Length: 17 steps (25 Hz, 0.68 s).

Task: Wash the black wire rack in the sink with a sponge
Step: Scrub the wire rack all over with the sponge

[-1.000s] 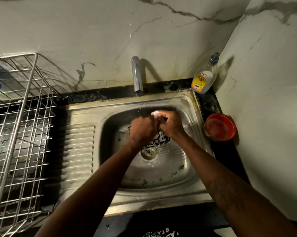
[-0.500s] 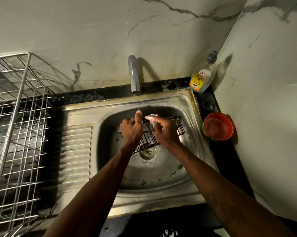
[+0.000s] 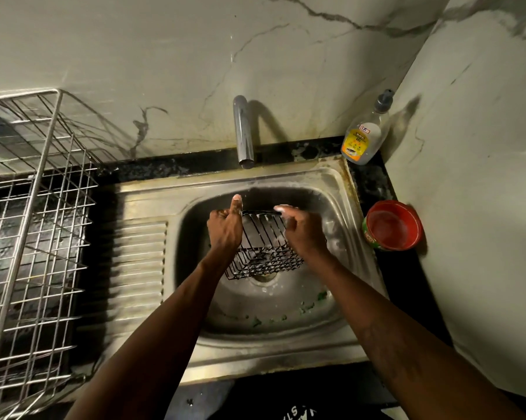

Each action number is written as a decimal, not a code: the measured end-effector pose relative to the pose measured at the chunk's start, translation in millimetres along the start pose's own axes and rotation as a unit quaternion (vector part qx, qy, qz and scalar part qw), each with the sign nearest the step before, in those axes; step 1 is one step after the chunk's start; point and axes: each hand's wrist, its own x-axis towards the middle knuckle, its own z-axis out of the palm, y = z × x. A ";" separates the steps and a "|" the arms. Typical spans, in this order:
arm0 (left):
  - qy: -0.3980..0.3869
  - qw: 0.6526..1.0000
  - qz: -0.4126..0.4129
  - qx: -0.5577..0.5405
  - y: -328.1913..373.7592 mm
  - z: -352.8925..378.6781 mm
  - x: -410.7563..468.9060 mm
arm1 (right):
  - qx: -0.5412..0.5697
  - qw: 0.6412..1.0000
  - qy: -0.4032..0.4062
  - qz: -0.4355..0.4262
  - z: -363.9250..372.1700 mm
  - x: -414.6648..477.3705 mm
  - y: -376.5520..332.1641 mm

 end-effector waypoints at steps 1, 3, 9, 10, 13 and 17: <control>0.010 1.000 -0.026 0.003 -2.2 0.3 2.6 | -0.006 0.999 0.000 0.053 -3.0 5.5 6.7; 0.028 0.997 -0.072 0.008 -6.7 2.8 12.9 | -0.003 0.997 -0.025 0.071 0.8 11.4 4.6; -0.016 0.998 -0.056 -0.032 -6.2 -2.9 18.8 | 0.037 0.998 -0.019 -0.053 13.9 9.0 -26.3; -0.084 0.996 0.009 -0.022 -5.5 -6.6 18.7 | 0.040 0.999 -0.002 -0.030 12.2 12.3 -22.0; -0.256 0.938 0.186 0.144 -1.1 -17.1 26.2 | 0.039 0.996 0.063 0.047 4.5 24.0 -13.9; -0.333 0.896 0.236 0.174 9.3 -15.2 37.2 | 0.001 0.999 -0.003 0.047 -4.8 28.9 2.6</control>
